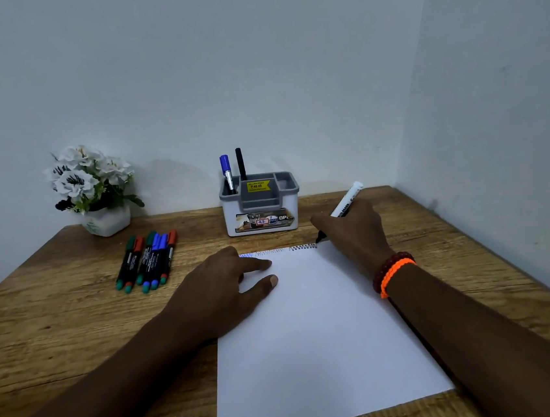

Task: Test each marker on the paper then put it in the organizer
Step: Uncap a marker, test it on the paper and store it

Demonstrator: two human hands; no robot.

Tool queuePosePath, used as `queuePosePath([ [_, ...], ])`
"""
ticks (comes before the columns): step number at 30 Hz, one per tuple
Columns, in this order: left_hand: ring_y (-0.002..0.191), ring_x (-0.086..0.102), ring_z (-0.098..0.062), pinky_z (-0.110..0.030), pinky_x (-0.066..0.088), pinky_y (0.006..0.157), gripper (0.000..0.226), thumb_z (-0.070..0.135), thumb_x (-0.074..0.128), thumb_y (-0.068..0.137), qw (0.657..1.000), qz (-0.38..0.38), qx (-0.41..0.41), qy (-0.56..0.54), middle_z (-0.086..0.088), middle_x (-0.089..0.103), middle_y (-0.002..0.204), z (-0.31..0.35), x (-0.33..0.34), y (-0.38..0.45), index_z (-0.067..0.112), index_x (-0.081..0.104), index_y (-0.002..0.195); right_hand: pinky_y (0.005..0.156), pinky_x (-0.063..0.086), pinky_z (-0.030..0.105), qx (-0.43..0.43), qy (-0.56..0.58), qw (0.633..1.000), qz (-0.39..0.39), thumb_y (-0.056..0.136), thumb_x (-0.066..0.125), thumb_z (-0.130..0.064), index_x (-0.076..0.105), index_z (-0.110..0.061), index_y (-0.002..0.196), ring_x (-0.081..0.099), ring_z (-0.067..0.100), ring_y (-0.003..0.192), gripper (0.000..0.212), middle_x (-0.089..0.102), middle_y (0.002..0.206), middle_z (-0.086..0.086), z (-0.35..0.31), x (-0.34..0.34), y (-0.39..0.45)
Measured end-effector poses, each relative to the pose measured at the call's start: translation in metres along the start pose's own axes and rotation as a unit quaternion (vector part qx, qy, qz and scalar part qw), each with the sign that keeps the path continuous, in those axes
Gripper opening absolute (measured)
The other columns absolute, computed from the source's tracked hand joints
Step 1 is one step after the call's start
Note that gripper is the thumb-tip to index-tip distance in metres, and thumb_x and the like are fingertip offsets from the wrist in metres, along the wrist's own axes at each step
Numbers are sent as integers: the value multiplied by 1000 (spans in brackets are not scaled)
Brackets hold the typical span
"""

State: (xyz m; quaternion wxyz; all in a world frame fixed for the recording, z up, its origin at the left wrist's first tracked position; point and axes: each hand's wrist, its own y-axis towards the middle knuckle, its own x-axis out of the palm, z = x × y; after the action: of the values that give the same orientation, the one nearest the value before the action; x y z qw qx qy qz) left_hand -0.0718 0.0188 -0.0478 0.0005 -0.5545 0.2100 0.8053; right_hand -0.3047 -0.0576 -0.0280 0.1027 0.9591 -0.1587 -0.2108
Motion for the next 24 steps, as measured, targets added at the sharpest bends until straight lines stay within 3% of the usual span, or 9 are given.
queuePosePath([
  [5, 84, 50, -4, -26, 41, 69, 51, 70, 47, 90, 1000, -3, -2, 5, 15, 48, 89, 1, -1, 0, 50, 57, 136, 38, 37, 15, -4, 0, 1000, -5, 79, 78, -27, 63, -11, 71, 59, 10, 51, 24, 66, 61, -2, -2, -1, -2],
  [11, 82, 50, -4, -26, 38, 67, 51, 69, 48, 91, 1000, -6, 0, 6, 15, 47, 88, 2, -1, 1, 49, 57, 136, 46, 44, 23, -1, 7, 1000, 11, 79, 76, -24, 70, -1, 77, 64, 12, 52, 24, 73, 66, 4, 0, -1, 0],
  [17, 83, 51, -4, -25, 38, 67, 45, 63, 49, 95, 1000, -4, 7, 0, 15, 49, 89, 2, -2, -1, 47, 59, 135, 45, 43, 27, 93, 168, 981, 23, 75, 74, -19, 70, -4, 75, 55, 19, 46, 16, 72, 67, 9, -1, -9, 10],
  [24, 82, 49, -4, -26, 38, 69, 35, 29, 51, 102, 999, 6, 33, -21, 19, 45, 87, -4, -2, -1, 39, 61, 134, 45, 42, 26, 134, 291, 947, -3, 85, 82, -11, 78, -6, 86, 56, 17, 49, 7, 71, 72, 8, -7, -24, 24],
])
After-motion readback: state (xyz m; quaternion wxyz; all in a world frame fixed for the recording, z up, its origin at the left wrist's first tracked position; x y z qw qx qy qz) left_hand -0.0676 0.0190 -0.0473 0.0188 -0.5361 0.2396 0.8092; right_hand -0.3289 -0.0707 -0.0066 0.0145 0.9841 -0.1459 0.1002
